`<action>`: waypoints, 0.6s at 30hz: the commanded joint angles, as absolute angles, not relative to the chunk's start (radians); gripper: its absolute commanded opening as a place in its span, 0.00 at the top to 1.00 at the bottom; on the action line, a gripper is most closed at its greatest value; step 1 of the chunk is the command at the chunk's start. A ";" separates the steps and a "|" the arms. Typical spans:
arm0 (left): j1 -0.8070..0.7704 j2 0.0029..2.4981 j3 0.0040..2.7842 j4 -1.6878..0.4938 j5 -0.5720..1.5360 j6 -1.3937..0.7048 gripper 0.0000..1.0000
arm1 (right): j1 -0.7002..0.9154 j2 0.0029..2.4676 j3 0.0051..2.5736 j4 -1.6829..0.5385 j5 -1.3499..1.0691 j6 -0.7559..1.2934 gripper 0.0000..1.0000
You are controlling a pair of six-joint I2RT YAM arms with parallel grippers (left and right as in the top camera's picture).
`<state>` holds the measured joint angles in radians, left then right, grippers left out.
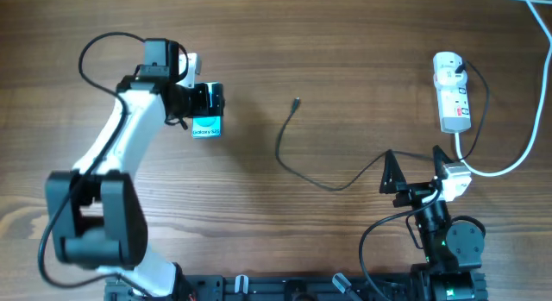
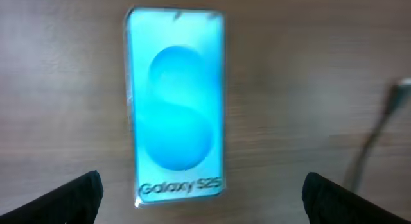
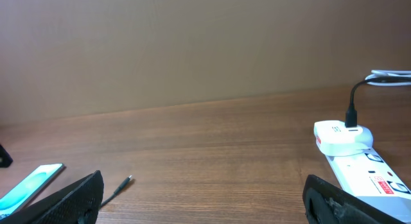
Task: Plug charger to phone and switch on socket
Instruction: 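Move the left gripper over the Galaxy S25 phone, then lower the left gripper and grasp the phone's bottom edge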
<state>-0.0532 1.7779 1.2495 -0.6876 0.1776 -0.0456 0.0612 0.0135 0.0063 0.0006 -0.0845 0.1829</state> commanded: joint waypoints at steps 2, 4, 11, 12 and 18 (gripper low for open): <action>-0.085 1.943 1.528 -0.910 0.018 -0.083 0.01 | 0.065 0.007 0.005 0.003 -0.074 0.186 0.00; -0.120 1.964 1.589 -0.935 -0.023 -0.083 0.00 | 0.065 0.007 0.005 0.003 -0.074 0.186 0.00; -0.146 2.085 1.589 -0.948 -0.050 -0.065 0.00 | 0.065 0.007 0.005 0.003 -0.074 0.185 0.00; -0.146 2.100 1.589 -0.947 -0.051 -0.084 0.00 | 0.065 0.007 0.005 0.003 -0.074 0.186 0.00; -0.146 2.128 1.587 -0.949 -0.050 -0.109 0.00 | 0.065 0.007 0.005 0.003 -0.074 0.186 0.00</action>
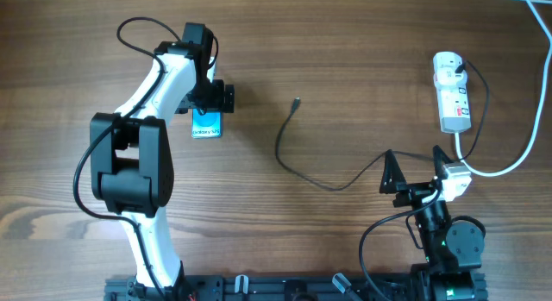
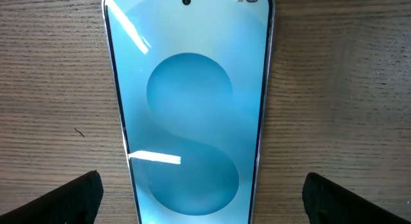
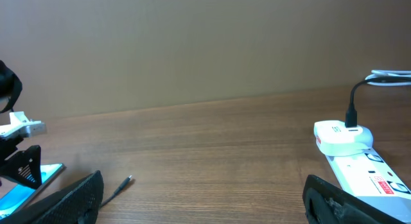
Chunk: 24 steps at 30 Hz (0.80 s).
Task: Plug charger to phone and switch on socket
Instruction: 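Lower the left gripper and grasp the phone's bottom edge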
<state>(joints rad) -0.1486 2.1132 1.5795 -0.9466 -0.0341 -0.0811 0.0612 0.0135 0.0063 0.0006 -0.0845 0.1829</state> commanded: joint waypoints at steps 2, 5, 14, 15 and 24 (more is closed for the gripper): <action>-0.146 2.130 1.578 -0.944 -0.050 -0.113 0.00 | 0.065 0.007 0.005 0.003 -0.074 0.186 0.00; -0.146 2.140 1.570 -0.929 -0.050 -0.113 0.00 | 0.065 0.007 0.005 0.003 -0.074 0.186 0.00; -0.146 2.167 1.569 -0.898 -0.050 -0.139 0.00 | 0.065 0.007 0.005 0.003 -0.074 0.186 0.00; -0.146 2.173 1.569 -0.898 -0.050 -0.139 0.00 | 0.065 0.007 0.005 0.003 -0.074 0.185 0.00; -0.118 2.220 1.569 -0.898 -0.050 -0.139 0.04 | 0.065 0.007 0.005 0.003 -0.074 0.186 0.00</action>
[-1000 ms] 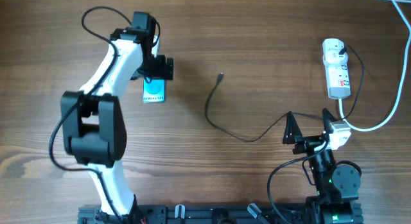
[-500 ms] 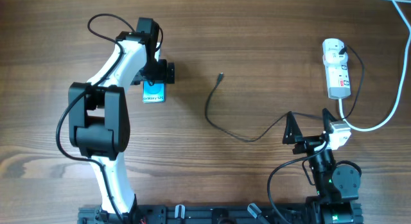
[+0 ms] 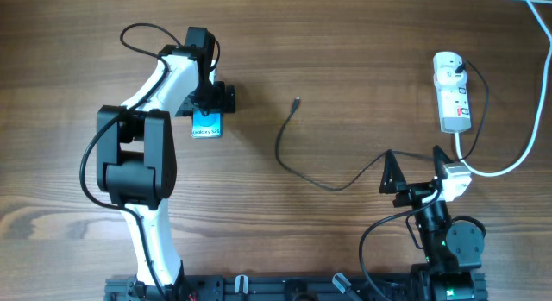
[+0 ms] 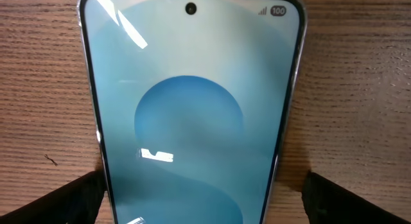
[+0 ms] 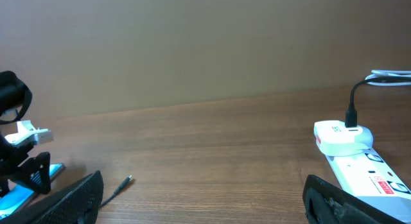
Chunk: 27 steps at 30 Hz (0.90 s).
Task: Plug charger to phone and switch on socket
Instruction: 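Lower the left gripper and grasp the phone's bottom edge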
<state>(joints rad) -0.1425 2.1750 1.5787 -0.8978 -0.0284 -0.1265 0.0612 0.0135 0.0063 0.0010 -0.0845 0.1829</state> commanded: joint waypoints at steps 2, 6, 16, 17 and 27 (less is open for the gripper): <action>-0.113 2.222 1.569 -0.899 -0.050 -0.139 0.07 | 0.065 0.007 0.005 0.003 -0.074 0.186 0.00; -0.114 2.222 1.569 -0.897 -0.042 -0.140 0.17 | 0.065 0.007 0.005 0.003 -0.074 0.186 0.00; -0.116 2.222 1.569 -0.887 -0.020 -0.139 0.34 | 0.065 0.007 0.005 0.003 -0.074 0.186 0.00; -0.116 2.222 1.569 -0.888 -0.020 -0.140 0.36 | 0.065 0.007 0.005 0.003 -0.074 0.186 0.00; -0.116 2.211 1.572 -0.899 -0.020 -0.140 0.40 | 0.065 0.007 0.005 0.003 -0.074 0.186 0.00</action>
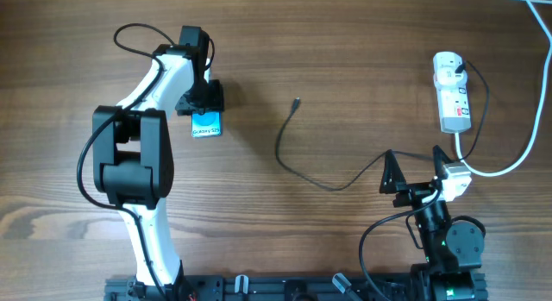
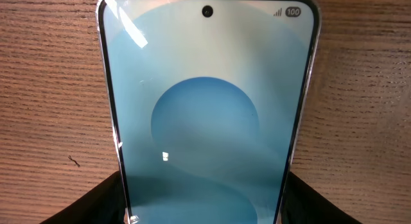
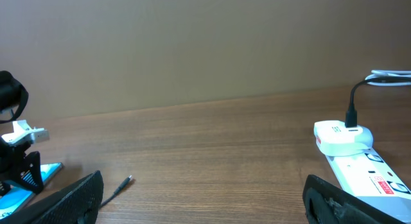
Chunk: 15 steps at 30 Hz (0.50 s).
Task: Plug charger to phone and switch on socket
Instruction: 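Lower the left gripper and grasp the phone's bottom edge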
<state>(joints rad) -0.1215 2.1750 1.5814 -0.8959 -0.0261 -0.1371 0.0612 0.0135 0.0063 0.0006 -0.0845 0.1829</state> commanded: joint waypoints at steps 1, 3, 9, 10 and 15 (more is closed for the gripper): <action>-0.116 2.210 1.572 -0.899 -0.020 -0.140 0.40 | 0.065 0.007 0.005 0.003 -0.074 0.186 0.00; -0.116 2.202 1.574 -0.901 -0.020 -0.140 0.41 | 0.065 0.007 0.005 0.003 -0.074 0.186 0.00; -0.116 2.163 1.576 -0.937 -0.020 -0.140 0.44 | 0.065 0.007 0.005 0.003 -0.074 0.186 0.00; -0.116 2.151 1.576 -0.938 -0.020 -0.140 0.43 | 0.065 0.007 0.005 0.003 -0.074 0.186 0.00; -0.116 2.088 1.576 -0.945 -0.020 -0.140 0.43 | 0.065 0.007 0.005 0.003 -0.074 0.186 0.00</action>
